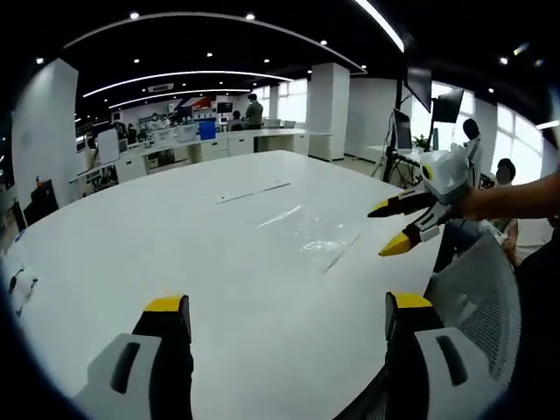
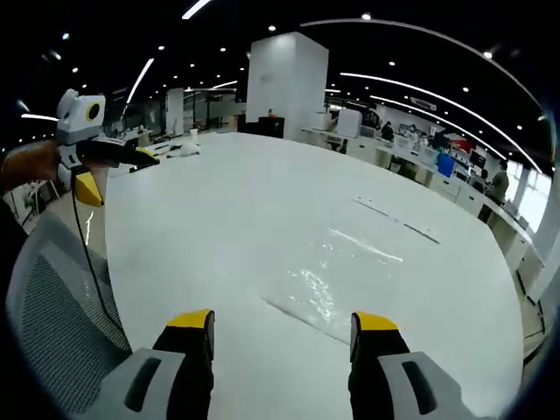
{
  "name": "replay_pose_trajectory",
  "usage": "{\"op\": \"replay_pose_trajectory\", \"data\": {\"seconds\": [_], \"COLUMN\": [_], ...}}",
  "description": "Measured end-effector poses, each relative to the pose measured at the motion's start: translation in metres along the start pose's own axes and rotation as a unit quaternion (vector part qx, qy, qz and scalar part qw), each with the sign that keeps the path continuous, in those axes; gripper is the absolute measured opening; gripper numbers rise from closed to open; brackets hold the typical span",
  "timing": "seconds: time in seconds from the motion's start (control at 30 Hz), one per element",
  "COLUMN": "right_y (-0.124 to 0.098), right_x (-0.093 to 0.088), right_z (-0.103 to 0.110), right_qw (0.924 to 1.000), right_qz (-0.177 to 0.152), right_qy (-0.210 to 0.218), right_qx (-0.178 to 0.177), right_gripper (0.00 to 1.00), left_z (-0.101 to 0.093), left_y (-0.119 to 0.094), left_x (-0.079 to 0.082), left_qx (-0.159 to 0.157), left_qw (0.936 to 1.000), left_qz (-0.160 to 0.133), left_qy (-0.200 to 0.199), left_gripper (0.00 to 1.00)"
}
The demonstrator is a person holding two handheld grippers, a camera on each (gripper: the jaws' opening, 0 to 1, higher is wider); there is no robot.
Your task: Open the resealable bag by pulling the two sides of the seal apart until the entire bag opening is separated and visibly accessible.
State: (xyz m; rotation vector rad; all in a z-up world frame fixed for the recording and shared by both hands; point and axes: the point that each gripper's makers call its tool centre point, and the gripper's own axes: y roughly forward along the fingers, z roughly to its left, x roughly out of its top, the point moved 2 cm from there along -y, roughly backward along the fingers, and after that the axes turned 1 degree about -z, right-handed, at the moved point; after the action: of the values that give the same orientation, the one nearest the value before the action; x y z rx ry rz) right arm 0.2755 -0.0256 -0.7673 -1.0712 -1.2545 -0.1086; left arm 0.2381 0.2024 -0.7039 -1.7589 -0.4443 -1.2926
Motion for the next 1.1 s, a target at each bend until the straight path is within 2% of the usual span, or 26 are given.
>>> {"op": "replay_pose_trajectory", "data": {"seconds": [0.17,0.2,0.33,0.5,0.57,0.7,0.8,0.93,1.1], "right_y": [0.011,0.014,0.029,0.046,0.054,0.064,0.069,0.073,0.08], "right_x": [-0.001,-0.001,0.002,0.004,0.003,-0.002,-0.004,-0.013,-0.024], "right_z": [-0.003,-0.004,-0.002,-0.003,0.001,-0.004,-0.007,-0.008,-0.006], "right_qw": [0.9998,0.9982,0.9968,0.9963,0.998,0.9961,0.9954,0.9925,0.9926], "right_qz": [0.011,0.024,0.025,0.032,0.027,0.046,0.049,0.069,0.072], "right_qy": [-0.015,-0.055,-0.074,-0.073,-0.018,-0.046,-0.051,-0.069,-0.064], "right_qx": [0.005,0.007,0.019,0.033,0.055,0.061,0.066,0.074,0.074], "right_gripper": [0.6,0.6,0.59,0.57,0.56,0.53,0.5,0.45,0.35], "left_z": [-0.001,-0.001,-0.001,0.001,0.002,0.003,0.004,0.003,-0.001], "left_y": [0.003,0.004,0.005,0.007,0.006,0.005,0.004,0.005,0.008], "left_x": [0.001,0.002,0.001,-0.004,-0.003,-0.003,-0.004,-0.005,-0.003], "left_qx": [-0.003,-0.004,-0.004,0.0,0.0,0.001,0.001,0.003,0.003], "left_qw": [1.0,1.0,1.0,1.0,0.9999,0.9999,0.9999,0.9999,0.9999], "left_qz": [0.001,0.0,0.0,0.007,0.005,0.005,0.005,0.005,0.0], "left_qy": [0.003,0.003,0.0,-0.007,-0.011,-0.017,-0.015,-0.014,-0.015], "left_gripper": [0.91,0.9,0.9,0.9,0.9,0.89,0.89,0.87,0.85]}}
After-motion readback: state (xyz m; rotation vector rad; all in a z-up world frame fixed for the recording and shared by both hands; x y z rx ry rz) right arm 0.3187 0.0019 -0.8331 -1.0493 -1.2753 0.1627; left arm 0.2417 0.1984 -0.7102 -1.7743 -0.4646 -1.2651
